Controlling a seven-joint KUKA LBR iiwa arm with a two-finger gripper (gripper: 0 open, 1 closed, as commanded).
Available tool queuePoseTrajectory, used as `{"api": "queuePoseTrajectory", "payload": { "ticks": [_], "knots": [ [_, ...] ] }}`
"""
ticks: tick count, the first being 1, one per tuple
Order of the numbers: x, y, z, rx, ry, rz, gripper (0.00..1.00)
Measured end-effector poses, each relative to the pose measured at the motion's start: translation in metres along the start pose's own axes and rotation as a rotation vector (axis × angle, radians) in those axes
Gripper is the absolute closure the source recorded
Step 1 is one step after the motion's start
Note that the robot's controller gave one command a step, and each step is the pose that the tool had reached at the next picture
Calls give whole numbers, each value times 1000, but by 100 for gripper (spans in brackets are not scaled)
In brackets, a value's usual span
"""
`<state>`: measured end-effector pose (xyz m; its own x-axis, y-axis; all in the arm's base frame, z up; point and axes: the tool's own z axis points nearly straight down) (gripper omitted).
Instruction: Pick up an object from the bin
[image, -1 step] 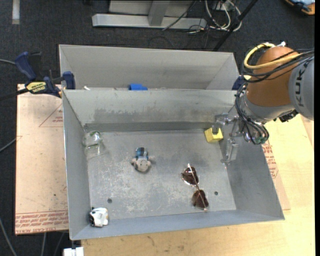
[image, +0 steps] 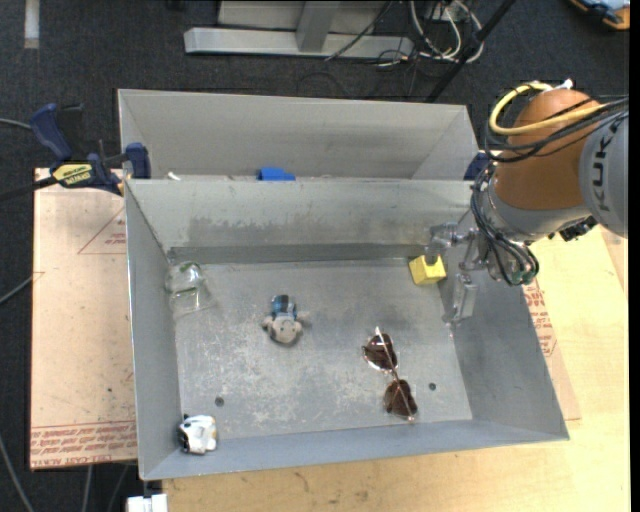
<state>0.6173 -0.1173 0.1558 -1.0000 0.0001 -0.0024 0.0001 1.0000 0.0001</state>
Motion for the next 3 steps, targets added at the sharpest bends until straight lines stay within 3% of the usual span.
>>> {"api": "queuePoseTrajectory", "payload": {
  "ticks": [1, 2, 3],
  "knots": [
    [28, 27, 28, 1, -5, -244, 0],
    [27, 58, 31, -2, 0, -368, 0],
    [39, 73, 33, -2, 1, -469, 0]
  ]
}}
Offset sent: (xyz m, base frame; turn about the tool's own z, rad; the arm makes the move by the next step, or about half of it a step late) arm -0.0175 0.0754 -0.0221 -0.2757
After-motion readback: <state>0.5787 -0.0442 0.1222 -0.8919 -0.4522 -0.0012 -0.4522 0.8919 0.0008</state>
